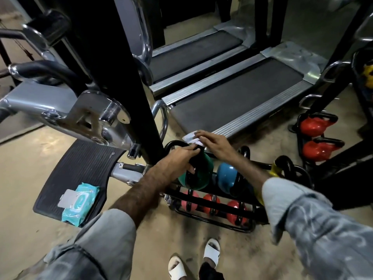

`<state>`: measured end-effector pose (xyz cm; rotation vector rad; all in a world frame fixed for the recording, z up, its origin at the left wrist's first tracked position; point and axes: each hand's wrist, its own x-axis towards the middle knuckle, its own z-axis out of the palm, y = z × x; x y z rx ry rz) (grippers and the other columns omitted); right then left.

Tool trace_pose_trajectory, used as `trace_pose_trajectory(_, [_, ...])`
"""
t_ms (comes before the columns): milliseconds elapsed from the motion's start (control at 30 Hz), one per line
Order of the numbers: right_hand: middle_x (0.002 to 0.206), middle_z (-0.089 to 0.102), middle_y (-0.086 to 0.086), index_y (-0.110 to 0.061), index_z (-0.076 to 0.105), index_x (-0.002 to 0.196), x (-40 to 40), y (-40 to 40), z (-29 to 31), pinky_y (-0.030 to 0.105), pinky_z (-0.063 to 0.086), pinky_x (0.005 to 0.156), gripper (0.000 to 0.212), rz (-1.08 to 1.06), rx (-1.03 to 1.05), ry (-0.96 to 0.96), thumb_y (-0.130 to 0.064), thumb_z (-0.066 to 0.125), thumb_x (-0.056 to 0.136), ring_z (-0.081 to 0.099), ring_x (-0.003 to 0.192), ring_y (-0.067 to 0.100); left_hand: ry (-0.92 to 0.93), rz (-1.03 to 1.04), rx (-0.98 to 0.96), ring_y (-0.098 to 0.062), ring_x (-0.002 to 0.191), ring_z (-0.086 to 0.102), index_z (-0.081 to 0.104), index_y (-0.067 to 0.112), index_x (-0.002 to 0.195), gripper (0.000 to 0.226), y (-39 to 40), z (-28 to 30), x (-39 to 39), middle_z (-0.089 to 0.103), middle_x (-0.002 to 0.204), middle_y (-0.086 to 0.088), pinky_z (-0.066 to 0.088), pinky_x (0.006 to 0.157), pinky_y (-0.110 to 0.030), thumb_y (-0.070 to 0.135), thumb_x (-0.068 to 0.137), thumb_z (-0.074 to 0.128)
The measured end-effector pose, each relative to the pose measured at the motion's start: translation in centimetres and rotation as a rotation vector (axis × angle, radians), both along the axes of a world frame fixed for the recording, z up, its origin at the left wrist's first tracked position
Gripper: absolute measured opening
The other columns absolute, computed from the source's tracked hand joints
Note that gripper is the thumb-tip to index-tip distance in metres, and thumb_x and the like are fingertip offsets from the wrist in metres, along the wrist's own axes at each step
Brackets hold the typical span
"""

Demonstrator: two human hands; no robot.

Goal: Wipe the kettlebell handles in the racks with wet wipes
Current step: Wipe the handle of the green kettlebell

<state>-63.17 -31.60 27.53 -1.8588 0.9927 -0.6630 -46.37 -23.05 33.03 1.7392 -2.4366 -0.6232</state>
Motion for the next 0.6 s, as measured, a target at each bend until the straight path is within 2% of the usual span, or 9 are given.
trace_pose_trajectory(67, [0.123,0.066,-0.008,-0.014,0.071,0.116,1.0,1.2,-0.5,0.008,0.038,0.099,0.024,-0.119,-0.008,-0.036,-0.018,0.053,0.1,0.058,0.118,0.002,0.003,0.012,0.016,-0.019,0.136,0.038,0.047,0.012,0.137,0.07,0.1,0.1,0.0,0.04,0.149,-0.001,0.033,0.103,-0.023,0.011,0.073,0.075])
trace_pose_trajectory(133, [0.122,0.067,-0.005,-0.018,0.069,0.12,2.2,0.8,-0.7,0.007,0.038,0.091,0.028,-0.273,0.093,0.025,-0.024,0.049,0.101,0.058,0.116,0.008,-0.022,0.024,0.029,-0.022,0.137,0.038,0.045,0.012,0.139,0.071,0.1,0.4,0.0,0.032,0.153,-0.002,0.033,0.109,-0.028,0.01,0.074,0.074])
trace_pose_trajectory(233, [0.119,0.068,0.011,-0.015,0.071,0.113,3.6,-0.3,-1.1,0.032,0.046,0.097,0.037,-0.533,0.342,0.152,-0.033,0.043,0.099,0.059,0.114,0.028,-0.097,0.059,0.065,-0.024,0.138,0.036,0.043,0.011,0.14,0.076,-0.2,0.8,-0.5,0.029,0.155,-0.003,0.03,0.113,-0.035,0.013,0.072,0.077])
trace_pose_trajectory(300, [0.115,0.068,0.017,-0.009,0.071,0.109,4.6,-0.1,-0.8,0.041,0.049,0.095,0.041,-0.654,0.495,0.182,-0.034,0.042,0.096,0.06,0.111,0.035,-0.123,0.066,0.099,-0.024,0.134,0.039,0.045,0.009,0.138,0.079,-0.6,0.9,-0.9,0.035,0.15,-0.004,0.034,0.11,-0.035,0.014,0.067,0.081])
trace_pose_trajectory(367, [0.103,0.068,0.018,-0.001,0.068,0.102,4.9,0.5,-0.3,0.037,0.054,0.079,0.031,-0.763,0.672,0.038,-0.024,0.048,0.094,0.065,0.094,0.032,-0.144,0.049,0.104,-0.026,0.129,0.045,0.049,0.008,0.133,0.078,-0.8,1.1,-1.0,0.04,0.144,-0.005,0.038,0.106,-0.039,0.015,0.063,0.083])
trace_pose_trajectory(433, [0.084,0.063,0.016,-0.003,0.061,0.088,4.8,1.1,0.3,0.032,0.049,0.056,0.017,-0.789,0.856,-0.237,-0.015,0.051,0.092,0.062,0.067,0.028,-0.15,0.036,0.099,-0.028,0.125,0.048,0.052,0.007,0.129,0.076,-0.9,1.1,-0.9,0.042,0.141,-0.006,0.041,0.102,-0.041,0.016,0.061,0.085])
trace_pose_trajectory(467, [0.078,0.06,0.015,-0.003,0.058,0.087,4.7,1.2,0.4,0.031,0.048,0.053,0.015,-0.774,0.939,-0.366,-0.012,0.048,0.093,0.059,0.06,0.024,-0.144,0.041,0.099,-0.028,0.124,0.049,0.052,0.007,0.129,0.075,-0.9,1.0,-0.8,0.042,0.141,-0.006,0.042,0.101,-0.04,0.016,0.062,0.084])
trace_pose_trajectory(533, [0.072,0.056,0.013,0.009,0.052,0.089,4.4,0.9,0.0,0.033,0.054,0.066,0.026,-0.701,1.076,-0.59,-0.009,0.035,0.099,0.058,0.05,0.02,-0.139,0.048,0.098,-0.028,0.126,0.048,0.051,0.007,0.13,0.075,-0.8,0.8,-0.9,0.04,0.144,-0.005,0.041,0.102,-0.04,0.015,0.063,0.084])
trace_pose_trajectory(600, [0.057,0.055,0.016,0.028,0.039,0.09,4.7,0.4,0.1,0.041,0.048,0.094,0.041,-0.67,1.165,-0.71,-0.008,0.022,0.1,0.055,0.046,0.023,-0.147,0.05,0.113,-0.028,0.129,0.046,0.049,0.008,0.133,0.079,-1.0,0.5,-0.9,0.036,0.148,-0.005,0.04,0.104,-0.04,0.015,0.063,0.084])
